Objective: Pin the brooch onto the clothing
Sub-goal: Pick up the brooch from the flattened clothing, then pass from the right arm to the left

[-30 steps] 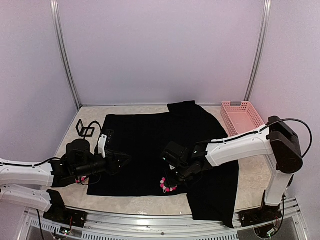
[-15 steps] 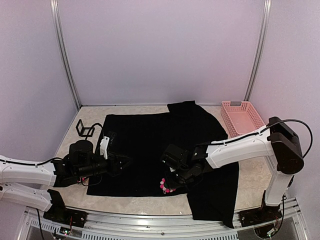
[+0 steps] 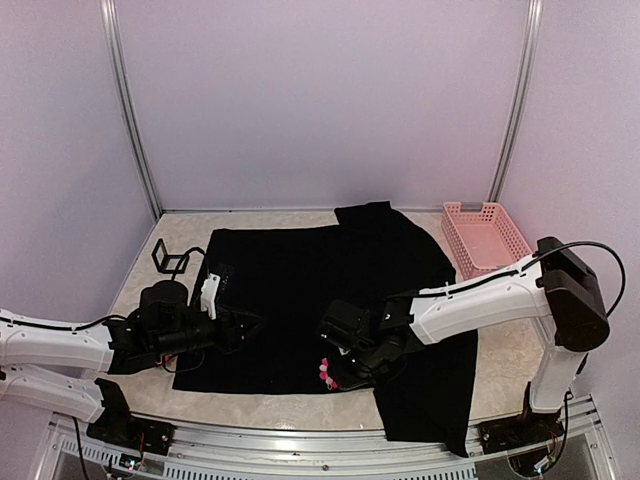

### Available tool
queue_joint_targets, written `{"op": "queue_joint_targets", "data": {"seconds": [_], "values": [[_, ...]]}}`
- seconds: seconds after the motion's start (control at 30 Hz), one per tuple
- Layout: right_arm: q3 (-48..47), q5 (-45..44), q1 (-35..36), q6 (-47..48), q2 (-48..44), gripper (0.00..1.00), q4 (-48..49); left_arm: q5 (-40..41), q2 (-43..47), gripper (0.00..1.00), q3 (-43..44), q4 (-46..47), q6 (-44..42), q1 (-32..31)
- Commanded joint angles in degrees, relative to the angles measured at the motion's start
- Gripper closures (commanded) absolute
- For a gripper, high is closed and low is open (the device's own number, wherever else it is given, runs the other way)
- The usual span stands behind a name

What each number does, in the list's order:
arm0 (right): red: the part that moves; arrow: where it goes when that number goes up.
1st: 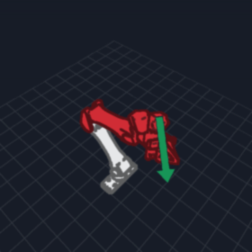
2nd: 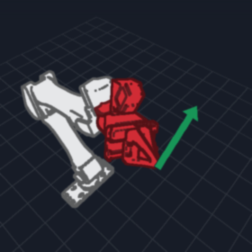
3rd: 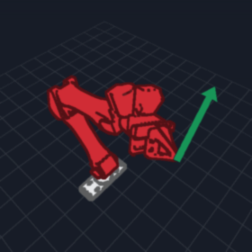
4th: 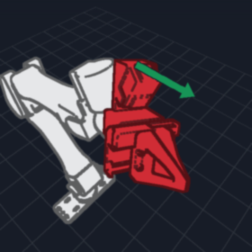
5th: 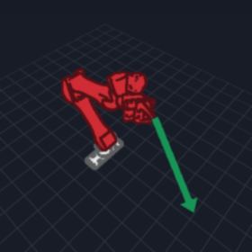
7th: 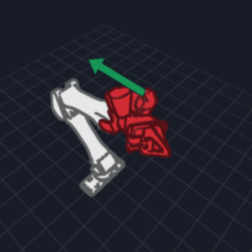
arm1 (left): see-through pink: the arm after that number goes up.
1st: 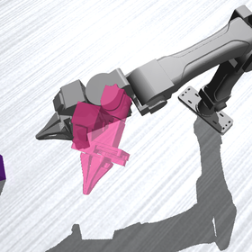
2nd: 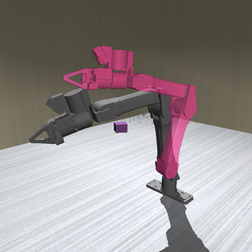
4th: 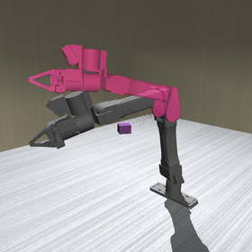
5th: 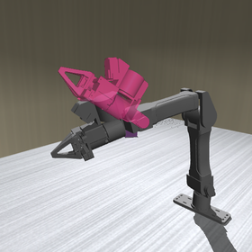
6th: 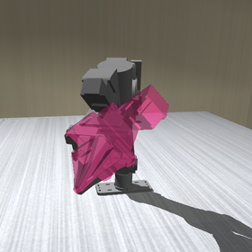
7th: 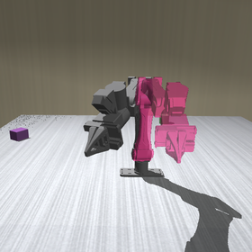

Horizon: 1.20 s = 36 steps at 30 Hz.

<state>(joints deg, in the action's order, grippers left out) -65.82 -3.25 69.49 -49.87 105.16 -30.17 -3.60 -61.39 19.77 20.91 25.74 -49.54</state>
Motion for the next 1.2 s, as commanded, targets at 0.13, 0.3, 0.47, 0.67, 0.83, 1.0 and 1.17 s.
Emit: {"op": "queue_joint_targets", "data": {"seconds": [0.13,0.3,0.47,0.67,0.83,1.0,1.17], "values": [[-0.7,-0.9,1.0,-0.2,-1.5,0.92,-1.9,0.6,-1.1,0.57,1.6,-0.6,0.0,-0.1],[-1.5,-1.2,0.9,1.3,-0.8,1.00,-1.3,0.6,-1.5,0.57,1.8,-0.8,0.0,0.0],[-1.6,-2.4,0.4,2.9,-1.5,1.00,0.1,0.2,-1.6,0.57,2.0,-0.8,-0.1,-0.1],[-0.4,-2.8,-2.6,8.0,-2.0,1.00,5.4,0.0,-2.4,0.57,2.8,-1.1,-0.2,-0.1],[0.0,-2.6,-4.4,13.2,-2.0,1.00,9.5,-1.1,-3.9,0.57,4.5,-1.3,-1.1,-0.2],[2.7,-1.5,-5.7,16.8,-3.3,1.00,13.7,-0.7,-6.3,0.58,7.4,-3.3,-2.4,-0.3],[7.2,-1.2,-6.0,22.3,-9.0,1.00,20.5,0.6,-6.4,0.58,10.2,-5.6,-4.1,-0.3]]}}
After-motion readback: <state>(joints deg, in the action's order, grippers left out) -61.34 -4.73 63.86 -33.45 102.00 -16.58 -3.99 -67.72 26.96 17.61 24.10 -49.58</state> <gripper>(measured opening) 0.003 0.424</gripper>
